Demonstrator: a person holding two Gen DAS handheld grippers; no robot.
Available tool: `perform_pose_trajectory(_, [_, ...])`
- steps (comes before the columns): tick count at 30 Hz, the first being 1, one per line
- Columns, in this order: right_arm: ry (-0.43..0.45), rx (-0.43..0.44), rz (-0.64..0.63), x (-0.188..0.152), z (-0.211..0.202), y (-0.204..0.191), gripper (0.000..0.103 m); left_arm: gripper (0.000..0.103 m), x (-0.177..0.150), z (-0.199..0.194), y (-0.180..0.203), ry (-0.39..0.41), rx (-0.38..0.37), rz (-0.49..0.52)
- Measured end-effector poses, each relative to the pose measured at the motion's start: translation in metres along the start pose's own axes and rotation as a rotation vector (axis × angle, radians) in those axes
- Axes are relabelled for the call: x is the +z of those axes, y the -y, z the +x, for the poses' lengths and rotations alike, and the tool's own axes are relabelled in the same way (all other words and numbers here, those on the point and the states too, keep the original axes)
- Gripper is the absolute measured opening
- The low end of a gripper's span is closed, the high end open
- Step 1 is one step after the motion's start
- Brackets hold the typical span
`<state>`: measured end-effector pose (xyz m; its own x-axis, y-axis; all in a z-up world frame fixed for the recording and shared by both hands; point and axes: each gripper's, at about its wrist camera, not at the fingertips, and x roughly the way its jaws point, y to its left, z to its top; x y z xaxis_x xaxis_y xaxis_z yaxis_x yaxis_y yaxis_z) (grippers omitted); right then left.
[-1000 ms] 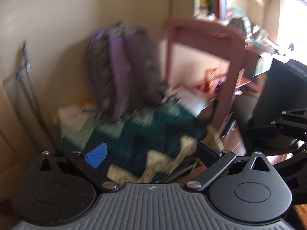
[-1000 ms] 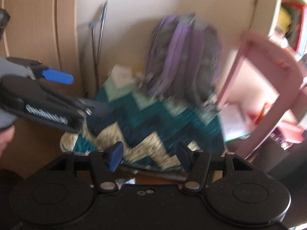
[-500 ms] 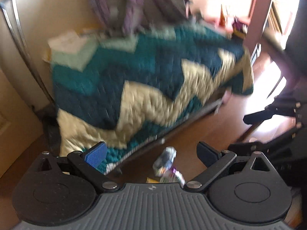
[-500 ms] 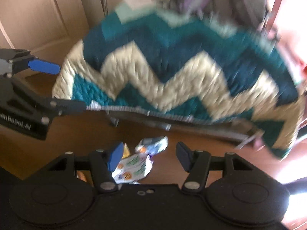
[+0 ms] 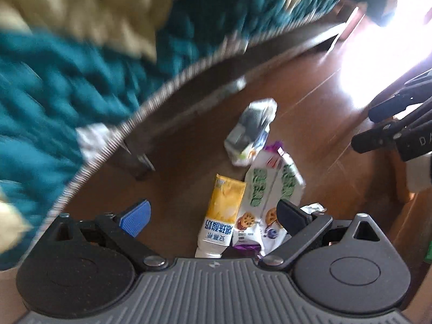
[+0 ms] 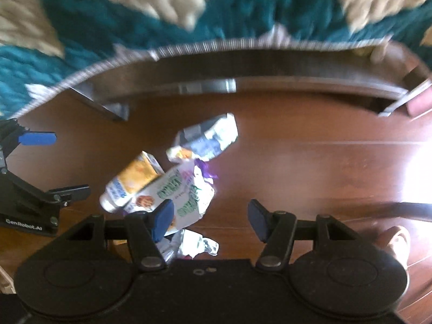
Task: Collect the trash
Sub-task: 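Move both open tools back down to the wrappers under the bench, then grasp the yellow juice box with the left tool while the right tool grasps the cookie wrapper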
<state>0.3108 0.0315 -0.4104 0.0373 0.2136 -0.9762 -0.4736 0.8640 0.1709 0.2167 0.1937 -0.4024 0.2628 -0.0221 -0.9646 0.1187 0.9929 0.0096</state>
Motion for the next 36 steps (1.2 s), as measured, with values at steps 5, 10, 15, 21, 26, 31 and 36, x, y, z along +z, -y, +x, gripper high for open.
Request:
perform_pose_trajectory(5, [-0.063,0.010,-0.035,0.005,0.051,-0.005,0.059,0.100,-0.007,0.053,-0.008,-0.059,-0.024,-0.023])
perform_pose_trajectory(10, [-0.109,0.017,-0.087,0.009,0.094,-0.016,0.059,0.100,-0.012,0.092,-0.011,-0.086,-0.044,-0.014])
perform_pose_trajectory(15, [-0.132,0.002,-0.107,0.013,0.124,-0.021,0.059,0.090,-0.018,0.120,-0.011,-0.118,-0.064,-0.022])
perform_pose_trajectory(21, [-0.141,-0.014,-0.142,0.015,0.145,-0.027,0.056,0.070,-0.021,0.136,-0.012,-0.131,-0.094,-0.055])
perform_pose_trajectory(26, [-0.167,-0.049,-0.159,0.018,0.152,-0.028,0.028,0.050,-0.023,0.138,-0.019,-0.141,-0.113,-0.092])
perform_pose_trajectory(31, [-0.164,-0.074,-0.174,0.013,0.145,-0.031,0.006,0.046,-0.026,0.135,-0.024,-0.151,-0.119,-0.139])
perform_pose_trajectory(36, [-0.135,-0.074,-0.186,0.005,0.119,-0.035,0.000,0.041,-0.027,0.121,-0.025,-0.161,-0.127,-0.181])
